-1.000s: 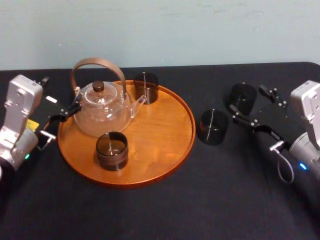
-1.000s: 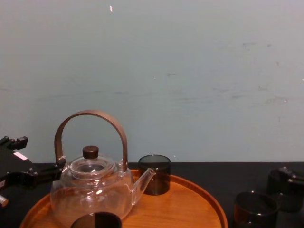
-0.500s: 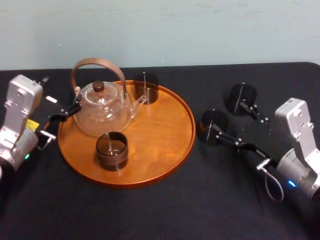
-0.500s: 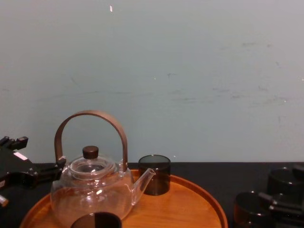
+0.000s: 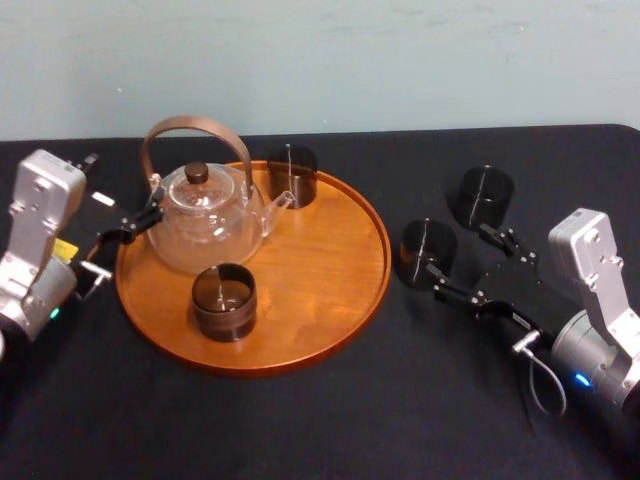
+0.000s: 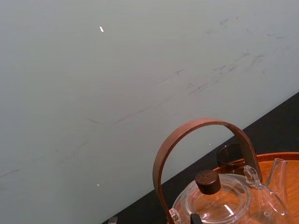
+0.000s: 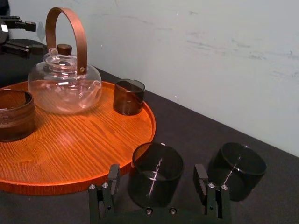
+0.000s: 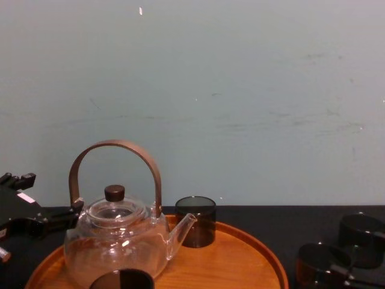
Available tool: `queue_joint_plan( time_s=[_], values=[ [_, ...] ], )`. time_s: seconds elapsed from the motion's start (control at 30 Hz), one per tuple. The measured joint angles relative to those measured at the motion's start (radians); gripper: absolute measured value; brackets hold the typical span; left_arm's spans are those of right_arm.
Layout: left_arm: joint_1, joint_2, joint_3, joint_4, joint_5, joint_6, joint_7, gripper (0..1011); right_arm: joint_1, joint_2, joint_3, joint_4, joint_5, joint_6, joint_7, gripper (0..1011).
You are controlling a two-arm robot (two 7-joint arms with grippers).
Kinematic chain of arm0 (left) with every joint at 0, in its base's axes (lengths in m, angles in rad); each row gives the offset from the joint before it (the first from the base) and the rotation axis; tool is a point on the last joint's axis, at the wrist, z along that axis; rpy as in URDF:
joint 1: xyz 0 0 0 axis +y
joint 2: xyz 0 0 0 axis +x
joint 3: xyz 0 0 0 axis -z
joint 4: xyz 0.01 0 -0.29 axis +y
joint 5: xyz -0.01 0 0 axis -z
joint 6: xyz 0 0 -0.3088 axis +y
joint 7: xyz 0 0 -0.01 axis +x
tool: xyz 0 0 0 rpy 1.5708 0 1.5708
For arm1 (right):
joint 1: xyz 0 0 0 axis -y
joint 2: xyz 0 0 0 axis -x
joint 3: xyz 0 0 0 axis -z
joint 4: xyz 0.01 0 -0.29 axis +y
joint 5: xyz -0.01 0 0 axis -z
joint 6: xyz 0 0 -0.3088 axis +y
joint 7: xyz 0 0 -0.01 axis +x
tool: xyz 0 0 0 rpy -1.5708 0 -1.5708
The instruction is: Pick up the glass from the table and place it on the tray.
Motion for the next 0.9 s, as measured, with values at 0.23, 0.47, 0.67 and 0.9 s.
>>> queue_joint_plan(
  time_s=[0.23, 0.47, 0.67, 0.9],
  values=[
    [0.0, 0.0, 0.0, 0.0, 0.0, 0.0, 0.0, 1009, -0.009, -0.015, 0.01, 0.017, 0.0, 0.002, 0.023, 1002],
    [0.0, 0.0, 0.0, 0.0, 0.0, 0.0, 0.0, 1010, 0.003, -0.043, 0.013, 0.062, -0.001, 0.008, 0.052, 1003],
    [0.0, 0.0, 0.0, 0.0, 0.0, 0.0, 0.0, 1010, 0.023, -0.068, 0.019, 0.104, -0.012, 0.009, 0.065, 1002],
    [0.0, 0.0, 0.0, 0.0, 0.0, 0.0, 0.0, 1010, 0.037, -0.087, 0.034, 0.133, -0.014, 0.008, 0.079, 1002]
  ],
)
